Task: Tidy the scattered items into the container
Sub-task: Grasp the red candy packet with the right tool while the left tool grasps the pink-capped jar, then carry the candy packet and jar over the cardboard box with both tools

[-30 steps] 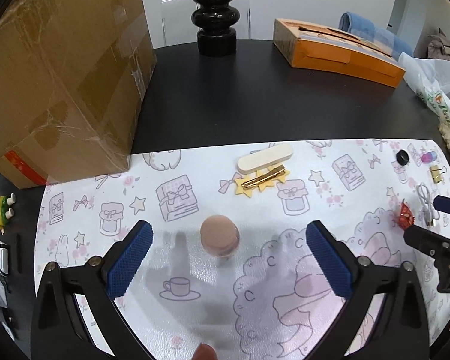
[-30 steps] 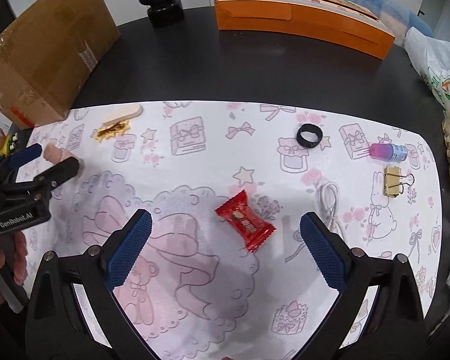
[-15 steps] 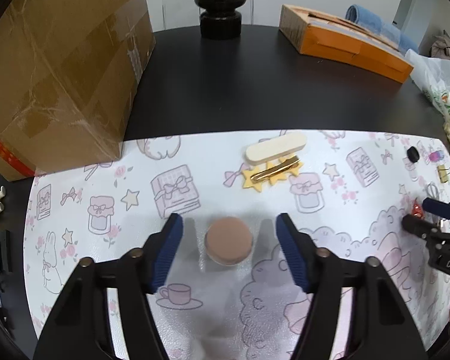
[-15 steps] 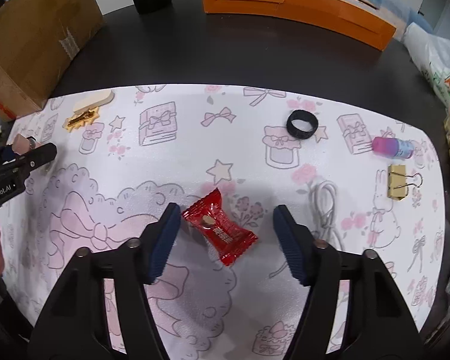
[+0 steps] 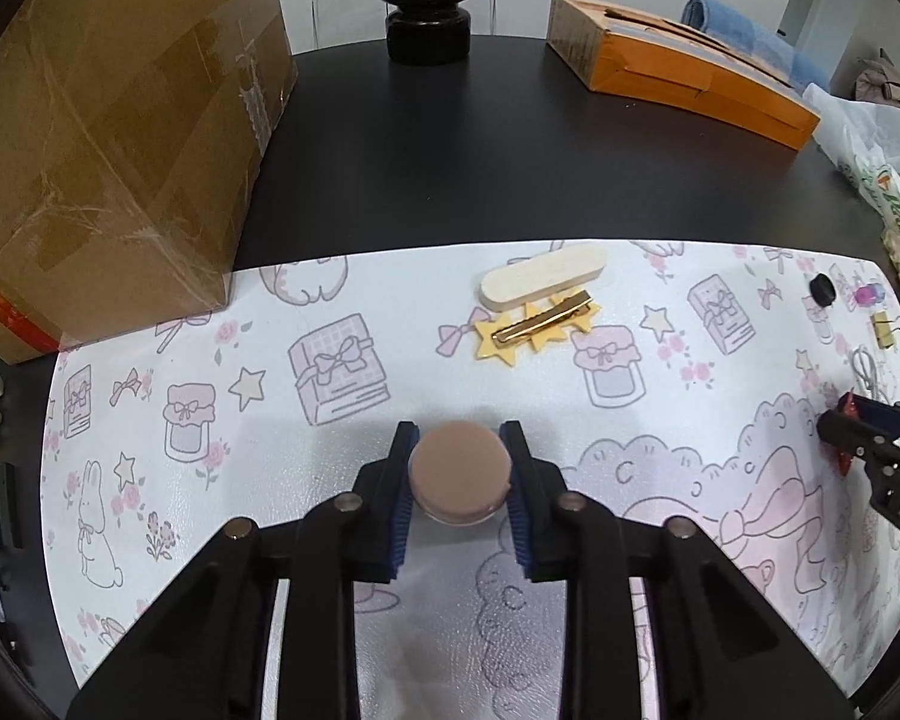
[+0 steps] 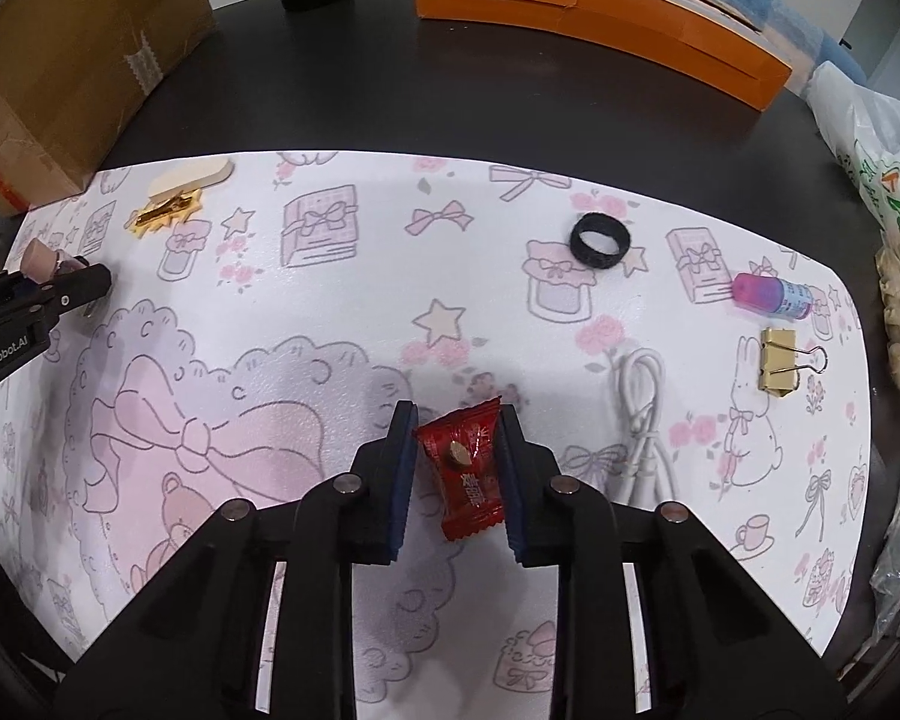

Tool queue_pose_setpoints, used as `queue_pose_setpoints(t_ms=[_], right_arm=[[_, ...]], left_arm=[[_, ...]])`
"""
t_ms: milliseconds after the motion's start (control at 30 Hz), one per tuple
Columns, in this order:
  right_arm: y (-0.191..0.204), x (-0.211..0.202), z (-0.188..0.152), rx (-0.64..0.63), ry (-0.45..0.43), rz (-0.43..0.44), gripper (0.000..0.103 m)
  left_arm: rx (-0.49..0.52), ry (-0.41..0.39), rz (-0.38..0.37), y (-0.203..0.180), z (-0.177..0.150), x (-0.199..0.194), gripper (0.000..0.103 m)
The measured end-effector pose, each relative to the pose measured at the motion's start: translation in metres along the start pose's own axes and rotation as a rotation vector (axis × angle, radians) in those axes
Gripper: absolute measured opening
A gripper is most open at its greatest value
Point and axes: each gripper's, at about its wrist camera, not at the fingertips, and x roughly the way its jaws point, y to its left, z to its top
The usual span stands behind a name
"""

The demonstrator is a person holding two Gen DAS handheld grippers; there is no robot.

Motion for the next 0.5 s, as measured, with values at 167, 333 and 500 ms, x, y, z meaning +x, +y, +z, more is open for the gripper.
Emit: queue_pose_setpoints(t_ms=[167, 333, 500], right_arm=[[0.008, -0.003, 0.0, -0.004, -0.006, 0.02, 0.026], [0.01, -0.011, 0.003, 0.006, -0.024, 0.039, 0.026], [0.011, -0.025, 0.006, 0.013, -0.053, 0.058, 0.026]], left_arm=[[0.011, -0.018, 0.001, -0.004, 0.001, -0.008, 0.027], [0.014, -0.03, -0.004, -0.008, 0.001, -0.015, 0.027], [0.015, -0.04, -0.005, -0.01, 0.001, -0.026, 0.027]])
